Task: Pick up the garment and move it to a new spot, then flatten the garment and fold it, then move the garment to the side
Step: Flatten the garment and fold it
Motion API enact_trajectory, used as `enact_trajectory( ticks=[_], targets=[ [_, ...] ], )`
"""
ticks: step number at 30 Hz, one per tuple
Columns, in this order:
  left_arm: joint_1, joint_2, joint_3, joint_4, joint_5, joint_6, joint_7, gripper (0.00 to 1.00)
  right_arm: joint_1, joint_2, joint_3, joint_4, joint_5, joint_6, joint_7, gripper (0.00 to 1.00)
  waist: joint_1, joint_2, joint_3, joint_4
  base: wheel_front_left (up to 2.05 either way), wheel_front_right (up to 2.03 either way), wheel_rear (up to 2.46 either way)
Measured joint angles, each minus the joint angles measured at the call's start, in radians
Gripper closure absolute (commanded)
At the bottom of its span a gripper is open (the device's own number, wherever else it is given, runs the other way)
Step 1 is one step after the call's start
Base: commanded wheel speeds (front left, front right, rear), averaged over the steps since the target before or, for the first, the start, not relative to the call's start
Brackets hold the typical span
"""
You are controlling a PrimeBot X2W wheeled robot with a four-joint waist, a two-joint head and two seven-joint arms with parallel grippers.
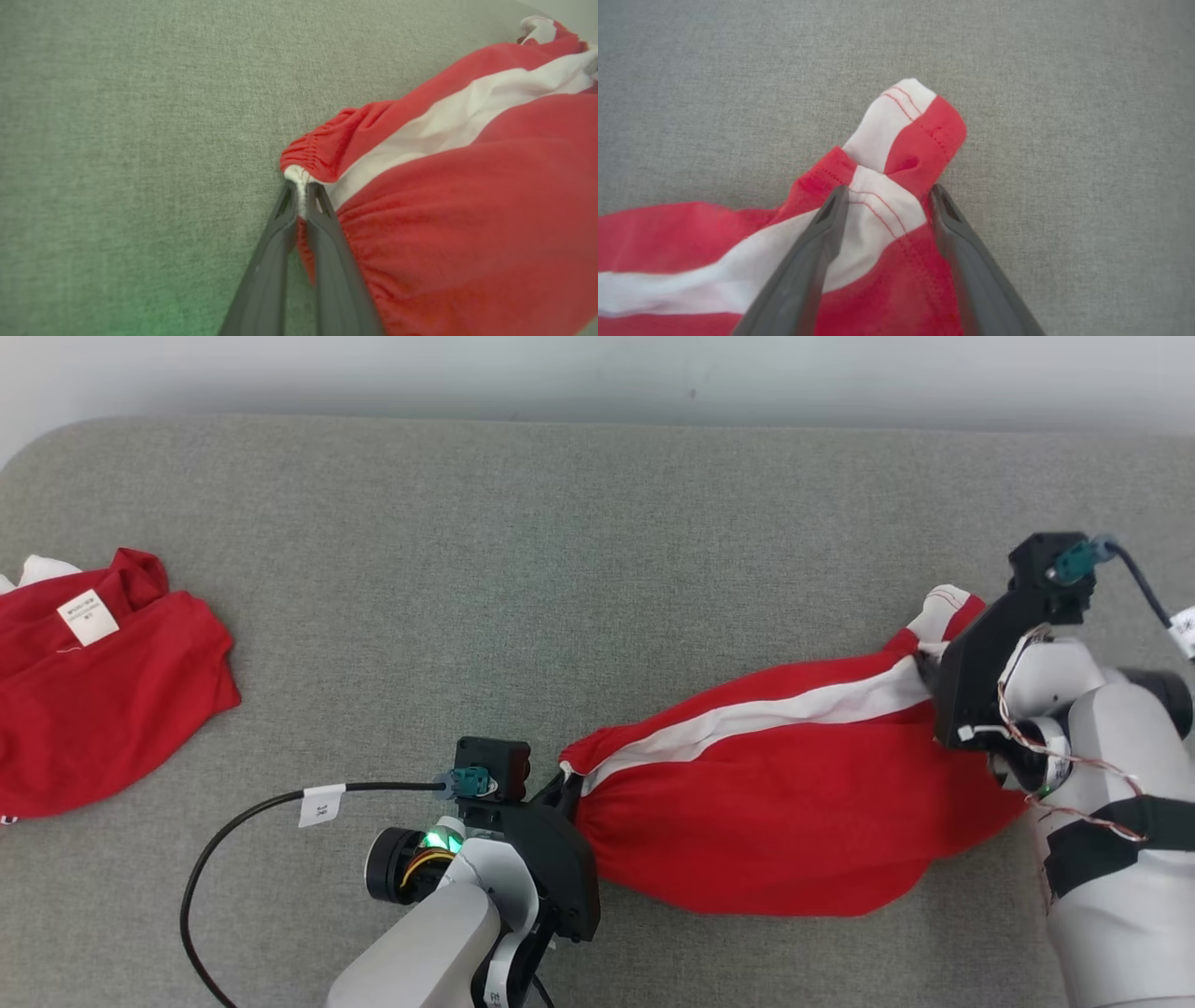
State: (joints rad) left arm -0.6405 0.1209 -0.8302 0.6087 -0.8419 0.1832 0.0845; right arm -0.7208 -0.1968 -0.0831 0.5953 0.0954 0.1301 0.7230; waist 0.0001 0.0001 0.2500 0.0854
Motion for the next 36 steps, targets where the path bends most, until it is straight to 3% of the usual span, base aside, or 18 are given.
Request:
enact_trajectory(
  ticks=[4, 8, 9, 13, 14, 16, 26, 31, 36],
  targets=[
    [0.0, 0.003, 0.002, 0.003, -0.003, 0.001, -0.002, 1.0, 0.023, 0.002, 0.007, -0.017, 0.023, 0.0, 0.014, 0.08, -0.0001, 0.0, 0.0, -0.008, 0.0, 0.0, 0.0],
    [-0.001, 0.004, 0.002, 0.005, -0.003, 0.001, -0.002, 1.0, 0.025, 0.003, 0.01, -0.028, 0.035, 0.0, 0.016, 0.23, 0.0, 0.0, 0.0, -0.015, 0.0, 0.0, 0.0],
    [-0.002, 0.005, 0.002, 0.006, -0.004, 0.001, -0.002, 1.0, 0.026, 0.006, 0.013, -0.032, 0.036, 0.0, 0.015, 0.5, 0.0, 0.0, 0.0, -0.017, 0.0, 0.0, 0.0],
    [-0.003, 0.005, 0.001, 0.009, -0.005, 0.001, -0.002, 1.0, 0.037, 0.009, 0.041, -0.058, 0.045, 0.0, 0.008, 0.62, -0.0001, 0.0, -0.002, -0.021, 0.0, 0.0, 0.0],
    [-0.003, 0.006, 0.001, 0.01, -0.005, 0.001, -0.002, 1.0, 0.042, 0.009, 0.05, -0.064, 0.046, 0.0, 0.008, 0.71, -0.0001, 0.0, -0.003, -0.022, 0.0, 0.0, 0.0],
    [-0.004, 0.007, 0.001, 0.012, -0.006, 0.001, -0.002, 1.0, 0.05, 0.007, 0.063, -0.073, 0.053, 0.0, 0.016, 1.0, -0.0001, 0.0, -0.005, -0.024, 0.0, 0.0, 0.0],
    [0.001, 0.022, 0.001, 0.012, -0.013, 0.002, -0.004, 1.0, 0.167, -0.021, 0.075, -0.235, 0.121, 0.0, 0.087, 1.0, -0.0002, 0.0, -0.03, -0.042, 0.0, 0.0, 0.0],
    [0.011, 0.049, -0.016, -0.027, -0.002, 0.0, -0.006, 1.0, 0.314, -0.035, 0.044, -0.437, 0.205, 0.0, 0.163, 1.0, -0.0002, 0.0, -0.05, -0.05, 0.0, 0.0, 0.0],
    [0.05, 0.081, -0.044, -0.106, 0.012, -0.004, -0.002, 1.0, 0.531, -0.029, -0.056, -0.642, 0.218, 0.0, 0.247, 1.0, -0.0002, 0.0, -0.067, -0.054, 0.0, 0.0, 0.0]
  ],
)
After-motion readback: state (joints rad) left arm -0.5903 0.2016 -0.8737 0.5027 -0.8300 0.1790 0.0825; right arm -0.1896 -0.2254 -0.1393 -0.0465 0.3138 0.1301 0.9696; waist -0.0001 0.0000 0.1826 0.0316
